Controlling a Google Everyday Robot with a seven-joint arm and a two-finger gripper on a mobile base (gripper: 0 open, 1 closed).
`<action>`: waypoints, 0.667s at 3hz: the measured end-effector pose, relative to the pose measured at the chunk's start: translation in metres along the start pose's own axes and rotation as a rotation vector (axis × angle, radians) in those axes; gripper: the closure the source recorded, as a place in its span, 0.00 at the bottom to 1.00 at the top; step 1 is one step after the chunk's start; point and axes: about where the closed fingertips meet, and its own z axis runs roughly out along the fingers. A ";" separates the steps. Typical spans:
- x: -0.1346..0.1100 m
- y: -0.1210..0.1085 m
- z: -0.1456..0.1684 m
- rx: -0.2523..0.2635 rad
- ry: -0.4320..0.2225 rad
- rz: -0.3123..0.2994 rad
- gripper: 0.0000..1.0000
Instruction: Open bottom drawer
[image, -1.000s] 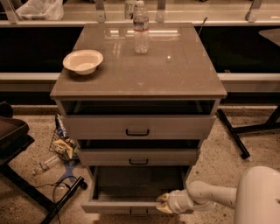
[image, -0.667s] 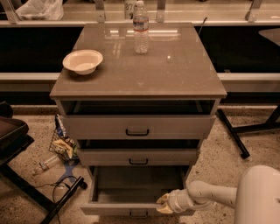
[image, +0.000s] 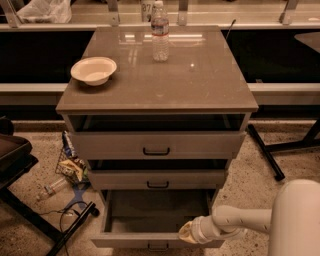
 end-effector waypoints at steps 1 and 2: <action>-0.063 -0.002 -0.017 0.005 0.087 -0.190 1.00; -0.084 -0.016 -0.020 0.025 0.104 -0.276 1.00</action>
Offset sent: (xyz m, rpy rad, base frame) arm 0.0542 0.0637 0.0874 -0.1750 -0.2524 0.2742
